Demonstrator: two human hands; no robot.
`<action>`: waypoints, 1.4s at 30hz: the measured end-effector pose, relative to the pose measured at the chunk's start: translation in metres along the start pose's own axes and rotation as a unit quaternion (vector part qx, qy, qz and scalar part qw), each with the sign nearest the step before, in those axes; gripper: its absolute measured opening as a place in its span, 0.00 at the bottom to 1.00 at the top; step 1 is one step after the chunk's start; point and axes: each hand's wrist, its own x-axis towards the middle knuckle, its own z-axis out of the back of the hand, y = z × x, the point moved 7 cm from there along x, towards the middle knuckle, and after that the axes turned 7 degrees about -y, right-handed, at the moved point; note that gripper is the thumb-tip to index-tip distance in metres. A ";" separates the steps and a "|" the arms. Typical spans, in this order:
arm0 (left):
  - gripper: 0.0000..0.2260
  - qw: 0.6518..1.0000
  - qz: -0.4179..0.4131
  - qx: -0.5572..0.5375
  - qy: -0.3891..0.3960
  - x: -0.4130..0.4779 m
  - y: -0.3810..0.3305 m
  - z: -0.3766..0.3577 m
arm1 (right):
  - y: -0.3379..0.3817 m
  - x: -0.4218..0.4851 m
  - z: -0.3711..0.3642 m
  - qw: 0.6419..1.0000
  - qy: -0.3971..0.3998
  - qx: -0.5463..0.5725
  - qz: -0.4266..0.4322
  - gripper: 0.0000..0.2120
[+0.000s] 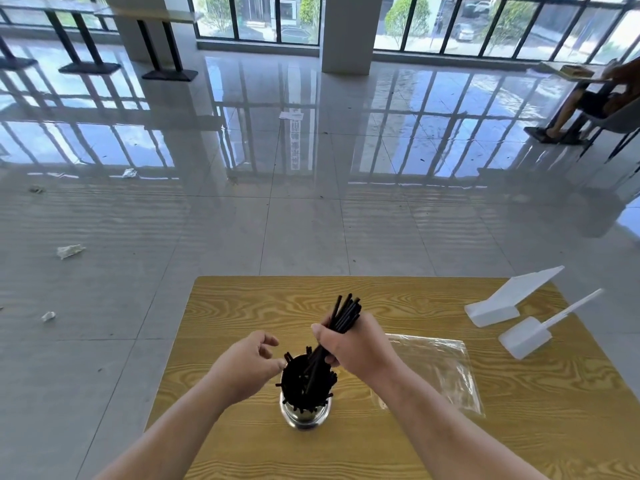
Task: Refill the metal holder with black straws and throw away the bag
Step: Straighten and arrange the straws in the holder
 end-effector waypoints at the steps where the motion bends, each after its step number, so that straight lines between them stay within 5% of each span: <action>1: 0.21 0.999 0.003 0.039 0.014 0.000 0.005 -0.002 | -0.005 -0.001 -0.003 1.000 0.005 -0.008 0.001 0.13; 9: 0.58 0.988 0.006 0.114 0.105 -0.009 0.029 -0.035 | -0.039 -0.009 -0.037 0.986 0.066 -0.145 0.040 0.06; 15: 0.65 0.985 -0.030 0.155 0.067 -0.011 0.030 -0.055 | -0.049 -0.007 -0.038 0.986 0.052 -0.157 0.036 0.10; 27: 0.42 0.984 -0.119 0.121 -0.046 -0.002 -0.001 -0.059 | -0.067 -0.007 -0.027 0.991 0.050 -0.123 -0.007 0.07; 33: 0.49 0.982 -0.108 0.150 -0.033 0.004 -0.010 -0.067 | -0.070 -0.007 -0.028 0.995 0.057 -0.079 -0.015 0.06; 42: 0.05 0.977 -0.144 0.150 -0.045 0.007 -0.020 -0.058 | -0.073 -0.007 -0.024 0.992 0.029 -0.119 -0.002 0.09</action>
